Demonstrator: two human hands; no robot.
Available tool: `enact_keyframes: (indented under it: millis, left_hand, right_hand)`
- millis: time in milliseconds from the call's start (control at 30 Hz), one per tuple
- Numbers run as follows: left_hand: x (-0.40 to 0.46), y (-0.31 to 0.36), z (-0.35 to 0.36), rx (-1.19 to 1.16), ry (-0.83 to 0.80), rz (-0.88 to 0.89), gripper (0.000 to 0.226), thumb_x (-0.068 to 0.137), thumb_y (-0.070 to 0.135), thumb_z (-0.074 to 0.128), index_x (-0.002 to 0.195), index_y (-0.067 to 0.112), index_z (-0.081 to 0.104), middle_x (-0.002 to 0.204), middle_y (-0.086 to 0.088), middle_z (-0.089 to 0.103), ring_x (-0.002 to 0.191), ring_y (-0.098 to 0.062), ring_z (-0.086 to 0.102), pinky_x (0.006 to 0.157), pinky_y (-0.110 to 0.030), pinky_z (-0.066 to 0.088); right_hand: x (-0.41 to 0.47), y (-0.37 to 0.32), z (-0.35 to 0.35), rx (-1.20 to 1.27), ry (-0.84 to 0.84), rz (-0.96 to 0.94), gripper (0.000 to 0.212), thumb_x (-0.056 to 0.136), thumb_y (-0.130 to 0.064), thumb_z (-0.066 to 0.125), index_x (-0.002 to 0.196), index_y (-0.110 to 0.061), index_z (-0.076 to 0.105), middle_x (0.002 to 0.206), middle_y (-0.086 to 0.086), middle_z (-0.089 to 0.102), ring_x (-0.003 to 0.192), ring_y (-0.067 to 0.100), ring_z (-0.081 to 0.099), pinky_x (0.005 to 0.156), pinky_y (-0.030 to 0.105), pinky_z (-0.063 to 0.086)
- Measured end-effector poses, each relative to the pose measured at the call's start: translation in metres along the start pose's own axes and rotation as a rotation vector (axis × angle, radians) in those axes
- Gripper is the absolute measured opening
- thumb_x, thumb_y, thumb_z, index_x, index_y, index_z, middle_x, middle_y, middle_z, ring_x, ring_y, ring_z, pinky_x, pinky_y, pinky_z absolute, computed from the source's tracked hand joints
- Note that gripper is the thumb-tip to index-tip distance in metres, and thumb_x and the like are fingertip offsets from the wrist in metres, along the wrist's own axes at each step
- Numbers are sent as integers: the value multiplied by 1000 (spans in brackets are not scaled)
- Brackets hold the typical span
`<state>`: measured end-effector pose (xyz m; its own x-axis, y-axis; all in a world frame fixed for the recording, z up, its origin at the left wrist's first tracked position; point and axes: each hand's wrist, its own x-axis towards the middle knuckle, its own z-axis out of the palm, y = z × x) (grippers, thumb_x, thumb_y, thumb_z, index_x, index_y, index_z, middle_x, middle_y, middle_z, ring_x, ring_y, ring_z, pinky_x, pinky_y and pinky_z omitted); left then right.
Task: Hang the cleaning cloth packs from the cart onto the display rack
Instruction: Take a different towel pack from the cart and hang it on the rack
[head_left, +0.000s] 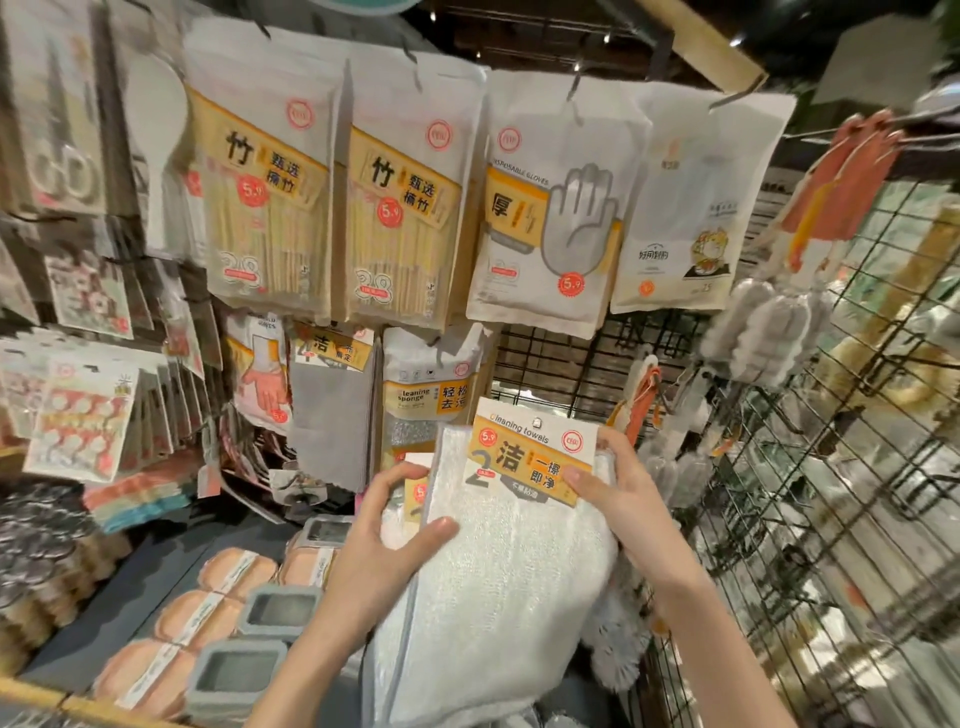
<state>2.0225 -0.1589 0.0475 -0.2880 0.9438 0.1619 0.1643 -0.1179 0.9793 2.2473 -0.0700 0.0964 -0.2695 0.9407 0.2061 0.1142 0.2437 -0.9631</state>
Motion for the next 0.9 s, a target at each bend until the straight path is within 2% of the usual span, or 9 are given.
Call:
enact_keyframes:
  millis: [67, 167, 300, 433, 500, 633, 767, 833, 900]
  left_hand:
    - [4, -2, -2, 12, 1, 17, 60, 57, 51, 77, 112, 50, 51, 121, 19, 57, 107, -5, 58, 90, -35, 45]
    - [10, -6, -5, -14, 23, 54, 55, 62, 34, 87, 103, 49, 54, 106, 16, 64, 89, 0, 63, 76, -17, 45]
    - [18, -8, -6, -25, 63, 92, 54, 71, 12, 81, 97, 52, 55, 98, 24, 66, 82, 8, 62, 65, -1, 41]
    - [20, -5, -11, -32, 91, 89, 53, 73, 16, 79, 98, 55, 53, 99, 36, 61, 90, 20, 54, 72, -12, 40]
    - [21, -4, -14, -30, 92, 81, 53, 73, 17, 80, 98, 56, 53, 99, 38, 59, 91, 23, 51, 75, -15, 36]
    - [22, -4, -15, -40, 110, 87, 51, 71, 18, 80, 99, 53, 54, 103, 33, 61, 95, 20, 51, 79, -13, 36]
    - [23, -4, -15, -34, 116, 100, 52, 71, 19, 81, 100, 53, 54, 104, 32, 61, 100, 15, 52, 82, -21, 38]
    - [23, -2, -14, -34, 117, 112, 50, 68, 26, 81, 100, 53, 54, 102, 35, 60, 96, 16, 53, 81, -20, 38]
    - [22, 0, -14, -47, 124, 110, 51, 64, 35, 83, 102, 52, 54, 102, 33, 61, 95, 11, 57, 80, -22, 40]
  right_hand:
    - [7, 1, -2, -14, 115, -33, 34, 88, -8, 61, 112, -30, 52, 98, -22, 66, 91, -8, 62, 71, 5, 45]
    - [20, 3, -4, -70, 304, -62, 35, 87, -5, 61, 110, -29, 50, 99, -24, 58, 88, -7, 58, 65, 0, 41]
    - [42, 5, -6, -131, 417, -66, 38, 86, -4, 62, 112, -27, 45, 103, -18, 51, 99, 3, 50, 74, 8, 37]
    - [63, 5, -15, -105, 496, -79, 37, 88, -3, 59, 113, -27, 45, 113, -9, 51, 105, 8, 49, 71, 4, 35]
    - [72, 7, -16, -105, 497, -72, 38, 87, -1, 59, 116, -23, 47, 117, -6, 51, 108, 10, 48, 77, 11, 36]
    - [84, 11, -11, -137, 502, -87, 42, 86, 3, 60, 124, -11, 49, 114, -6, 51, 108, 7, 46, 83, 12, 34]
    - [91, 19, -10, -126, 515, -90, 43, 86, 1, 60, 125, -14, 51, 118, -7, 52, 109, 5, 46, 87, 16, 35]
    - [93, 24, -9, -105, 553, -91, 43, 87, 1, 59, 126, -16, 51, 118, -9, 52, 110, 4, 45, 84, 11, 35]
    - [93, 31, -11, -74, 607, -77, 45, 88, 0, 58, 129, -17, 51, 120, -10, 51, 113, 4, 44, 89, 15, 36]
